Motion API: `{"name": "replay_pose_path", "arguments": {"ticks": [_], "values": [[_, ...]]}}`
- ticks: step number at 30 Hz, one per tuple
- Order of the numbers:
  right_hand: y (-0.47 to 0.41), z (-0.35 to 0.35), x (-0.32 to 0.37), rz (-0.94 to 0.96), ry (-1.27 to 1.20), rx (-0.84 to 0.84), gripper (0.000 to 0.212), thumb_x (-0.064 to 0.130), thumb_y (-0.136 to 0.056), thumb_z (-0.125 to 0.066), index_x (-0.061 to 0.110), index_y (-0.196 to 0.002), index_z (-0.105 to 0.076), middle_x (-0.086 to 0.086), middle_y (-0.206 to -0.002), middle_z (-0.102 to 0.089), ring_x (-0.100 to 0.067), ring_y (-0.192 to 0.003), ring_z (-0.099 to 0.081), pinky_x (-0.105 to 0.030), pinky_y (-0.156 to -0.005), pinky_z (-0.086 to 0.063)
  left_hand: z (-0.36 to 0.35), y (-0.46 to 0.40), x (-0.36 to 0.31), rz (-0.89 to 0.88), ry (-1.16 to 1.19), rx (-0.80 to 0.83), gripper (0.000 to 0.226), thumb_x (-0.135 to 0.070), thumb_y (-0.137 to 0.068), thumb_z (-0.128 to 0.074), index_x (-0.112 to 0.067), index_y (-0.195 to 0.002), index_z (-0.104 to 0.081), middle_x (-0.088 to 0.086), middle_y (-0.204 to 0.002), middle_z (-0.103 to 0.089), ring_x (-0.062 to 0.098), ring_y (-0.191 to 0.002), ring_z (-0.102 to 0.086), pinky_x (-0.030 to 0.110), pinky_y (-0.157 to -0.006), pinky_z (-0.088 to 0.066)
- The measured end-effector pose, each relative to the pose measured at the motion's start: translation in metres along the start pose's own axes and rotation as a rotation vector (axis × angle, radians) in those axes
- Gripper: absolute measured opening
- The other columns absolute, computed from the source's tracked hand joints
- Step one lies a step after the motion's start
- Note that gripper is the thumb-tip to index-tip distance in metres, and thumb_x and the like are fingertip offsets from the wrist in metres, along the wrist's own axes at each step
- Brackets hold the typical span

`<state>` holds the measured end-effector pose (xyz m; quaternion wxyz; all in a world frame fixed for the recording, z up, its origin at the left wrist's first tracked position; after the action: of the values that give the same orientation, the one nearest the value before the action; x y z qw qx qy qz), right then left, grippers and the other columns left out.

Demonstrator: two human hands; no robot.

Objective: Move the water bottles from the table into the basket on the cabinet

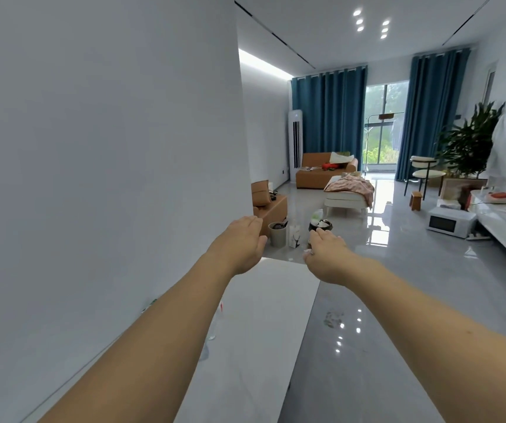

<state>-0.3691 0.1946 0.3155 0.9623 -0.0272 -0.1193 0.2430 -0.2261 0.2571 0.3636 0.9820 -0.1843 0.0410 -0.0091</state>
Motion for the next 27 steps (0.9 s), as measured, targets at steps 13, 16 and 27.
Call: {"name": "replay_pose_path", "arguments": {"ticks": [13, 16, 27], "values": [[-0.153, -0.012, -0.100, -0.005, 0.020, 0.021, 0.060, 0.032, -0.099, -0.035, 0.002, -0.149, -0.020, -0.013, -0.159, -0.018, -0.028, -0.145, -0.015, -0.045, -0.118, -0.013, -0.084, -0.170, -0.010, -0.023, -0.012, 0.010, 0.040, -0.031, -0.101, -0.036, -0.008, -0.133, -0.046, 0.010, -0.139, -0.048, 0.025, -0.126, -0.044, 0.038, -0.104, -0.036], [-0.201, -0.019, -0.109, 0.005, 0.029, 0.017, 0.059, 0.031, -0.099, -0.035, 0.002, -0.148, -0.022, -0.013, -0.159, -0.018, -0.028, -0.146, -0.015, -0.046, -0.118, -0.014, -0.102, -0.210, 0.006, -0.016, 0.007, -0.016, 0.040, -0.031, -0.101, -0.036, -0.008, -0.132, -0.047, 0.010, -0.138, -0.049, 0.025, -0.125, -0.044, 0.037, -0.104, -0.037], [-0.375, -0.049, -0.051, 0.159, 0.017, 0.104, 0.060, 0.030, -0.098, -0.038, 0.002, -0.149, -0.021, -0.015, -0.157, -0.022, -0.031, -0.144, -0.019, -0.044, -0.118, -0.016, -0.133, -0.298, 0.130, 0.203, 0.017, 0.016, 0.049, -0.031, -0.102, -0.034, -0.011, -0.147, -0.032, 0.007, -0.152, -0.035, 0.024, -0.138, -0.033, 0.037, -0.111, -0.029]]}}
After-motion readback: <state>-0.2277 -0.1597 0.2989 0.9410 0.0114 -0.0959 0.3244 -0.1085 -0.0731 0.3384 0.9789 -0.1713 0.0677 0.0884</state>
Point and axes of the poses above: each hand's wrist, its own y-axis away from the middle knuckle, its own z-axis out of the back of the hand, x = y × z, the point moved 10 cm from there along -y, towards the middle knuckle
